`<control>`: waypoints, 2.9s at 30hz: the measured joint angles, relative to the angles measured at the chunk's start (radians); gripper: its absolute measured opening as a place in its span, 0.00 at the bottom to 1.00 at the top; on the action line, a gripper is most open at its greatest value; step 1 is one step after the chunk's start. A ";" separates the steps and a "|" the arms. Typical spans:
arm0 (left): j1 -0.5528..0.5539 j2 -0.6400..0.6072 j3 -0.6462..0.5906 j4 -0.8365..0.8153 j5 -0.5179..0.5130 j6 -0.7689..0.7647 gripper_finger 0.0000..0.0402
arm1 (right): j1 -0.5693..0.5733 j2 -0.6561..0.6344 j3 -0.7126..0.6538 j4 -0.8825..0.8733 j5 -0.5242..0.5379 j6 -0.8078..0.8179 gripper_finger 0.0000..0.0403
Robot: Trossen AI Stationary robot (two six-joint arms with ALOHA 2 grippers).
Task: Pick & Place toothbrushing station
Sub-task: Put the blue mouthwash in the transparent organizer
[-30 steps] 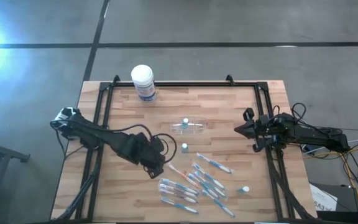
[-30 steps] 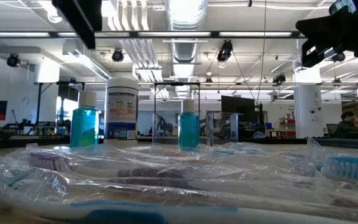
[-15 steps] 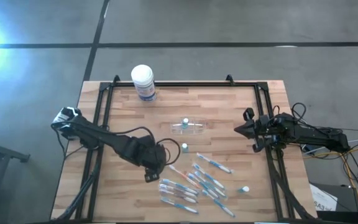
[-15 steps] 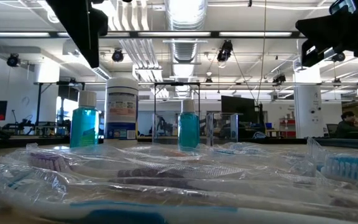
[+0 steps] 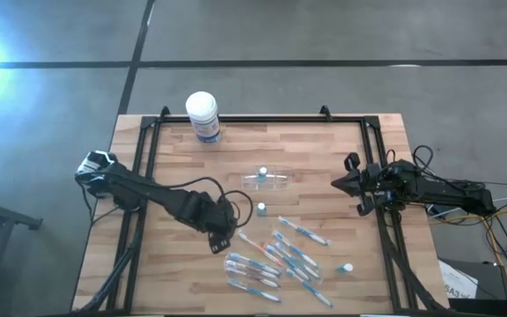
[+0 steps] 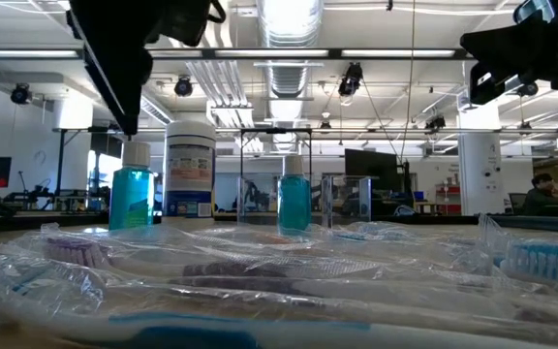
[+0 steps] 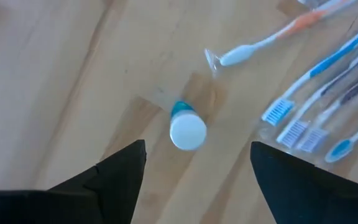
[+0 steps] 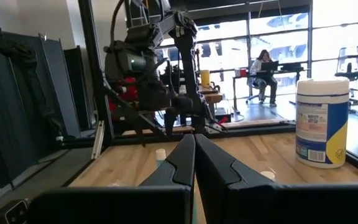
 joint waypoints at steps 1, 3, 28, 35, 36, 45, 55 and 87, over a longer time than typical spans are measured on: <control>0.003 0.000 -0.001 0.000 0.003 -0.030 0.73 | 0.000 0.000 0.000 0.000 0.000 0.000 0.02; 0.011 0.000 -0.001 0.003 0.008 -0.070 0.73 | 0.000 0.000 0.000 0.000 0.000 0.000 0.02; 0.042 0.045 -0.004 0.013 0.067 -0.132 0.73 | 0.000 0.000 0.000 0.000 0.000 0.000 0.02; 0.042 0.061 -0.004 0.049 0.073 -0.131 0.73 | 0.000 0.000 0.000 0.000 -0.001 0.000 0.02; 0.042 0.064 -0.004 0.052 0.074 -0.127 0.73 | 0.000 0.000 0.000 0.000 -0.001 0.000 0.02; 0.042 0.081 -0.004 0.050 0.089 -0.104 0.73 | 0.000 0.000 0.000 0.000 -0.001 0.000 0.02; 0.043 0.084 -0.004 0.035 0.088 -0.102 0.73 | 0.000 0.000 0.000 0.000 -0.001 0.000 0.02; 0.050 0.098 -0.004 0.032 0.090 -0.066 0.49 | 0.000 0.000 0.000 0.000 0.000 -0.004 0.02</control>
